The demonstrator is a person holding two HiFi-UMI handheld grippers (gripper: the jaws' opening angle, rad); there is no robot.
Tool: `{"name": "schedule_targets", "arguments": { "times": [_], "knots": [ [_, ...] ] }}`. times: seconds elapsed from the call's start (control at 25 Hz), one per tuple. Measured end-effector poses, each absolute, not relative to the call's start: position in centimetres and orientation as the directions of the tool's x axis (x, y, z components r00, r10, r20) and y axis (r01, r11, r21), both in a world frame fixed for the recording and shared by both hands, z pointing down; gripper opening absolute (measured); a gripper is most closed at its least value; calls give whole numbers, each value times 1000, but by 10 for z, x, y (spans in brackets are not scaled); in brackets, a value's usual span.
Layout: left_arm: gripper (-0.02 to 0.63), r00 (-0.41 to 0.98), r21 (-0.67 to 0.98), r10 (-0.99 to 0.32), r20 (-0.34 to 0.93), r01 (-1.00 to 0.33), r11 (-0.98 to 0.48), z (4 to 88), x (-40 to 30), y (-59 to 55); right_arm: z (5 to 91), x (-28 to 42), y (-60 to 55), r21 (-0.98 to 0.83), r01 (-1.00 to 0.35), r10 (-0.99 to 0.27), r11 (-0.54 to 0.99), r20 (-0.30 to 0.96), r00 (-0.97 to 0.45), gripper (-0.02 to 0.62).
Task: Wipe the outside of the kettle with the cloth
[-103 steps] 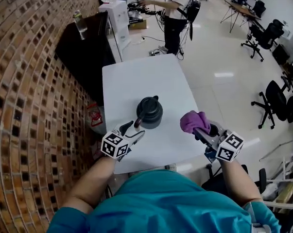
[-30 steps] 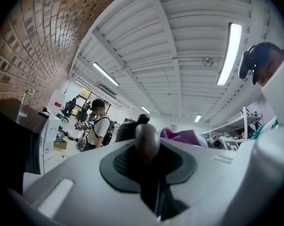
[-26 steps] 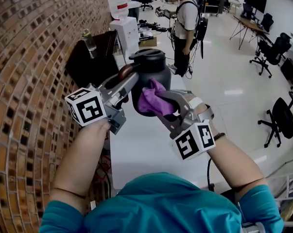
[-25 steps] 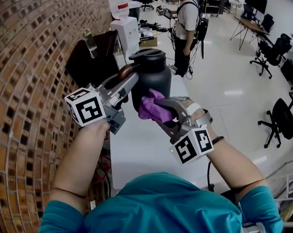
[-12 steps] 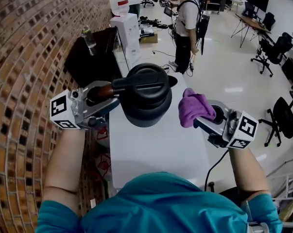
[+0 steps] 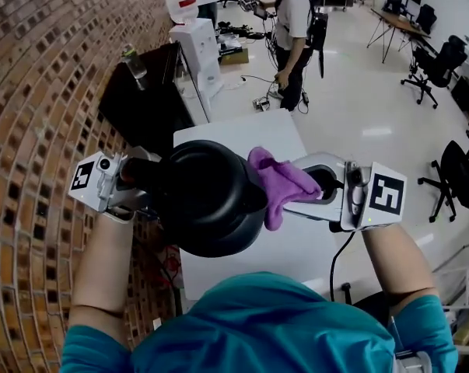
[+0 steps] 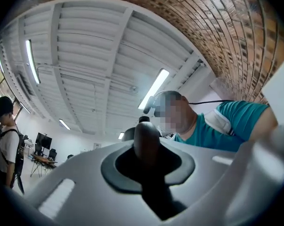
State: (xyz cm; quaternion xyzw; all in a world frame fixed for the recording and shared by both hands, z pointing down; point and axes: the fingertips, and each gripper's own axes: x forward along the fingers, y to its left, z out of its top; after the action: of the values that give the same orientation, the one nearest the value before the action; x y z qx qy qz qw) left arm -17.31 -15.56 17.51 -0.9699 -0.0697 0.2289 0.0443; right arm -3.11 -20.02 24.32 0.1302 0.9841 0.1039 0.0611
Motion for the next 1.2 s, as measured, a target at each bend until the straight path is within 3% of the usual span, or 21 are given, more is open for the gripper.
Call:
{"name": "schedule_targets", "arguments": {
  "times": [0.24, 0.36, 0.56, 0.68, 0.8, 1.0, 1.12, 1.2],
  "knots": [
    [69, 820, -143, 158, -550, 93, -985, 163, -192, -152, 369, -50, -186, 165, 315, 273, 935, 233, -933, 121],
    [69, 801, -152, 161, -577, 89, -984, 159, -199, -151, 365, -49, -187, 135, 301, 284, 944, 129, -950, 121],
    [69, 838, -168, 172, -517, 97, -981, 160, -192, -145, 268, -9, -214, 122, 169, 186, 978, -143, -972, 121],
    [69, 870, -167, 161, -466, 92, -982, 167, -180, -146, 239, -23, -193, 214, 222, 256, 951, -144, -956, 121],
    [69, 875, -159, 163, -455, 99, -982, 173, -171, -144, 263, -35, -178, 191, 269, 294, 944, -113, -949, 121],
    [67, 898, -178, 210, -387, 151, -972, 178, -161, -131, 337, -44, -170, 112, 317, 312, 942, 57, -948, 121],
    [67, 932, -187, 218, -288, 168, -968, 190, -147, -127, 312, -32, -199, -66, 324, 319, 944, -84, -944, 121],
    [67, 952, -192, 229, -204, 191, -963, 200, -135, -124, 283, -24, -218, -139, 418, 394, 898, -171, -903, 121]
  ]
}}
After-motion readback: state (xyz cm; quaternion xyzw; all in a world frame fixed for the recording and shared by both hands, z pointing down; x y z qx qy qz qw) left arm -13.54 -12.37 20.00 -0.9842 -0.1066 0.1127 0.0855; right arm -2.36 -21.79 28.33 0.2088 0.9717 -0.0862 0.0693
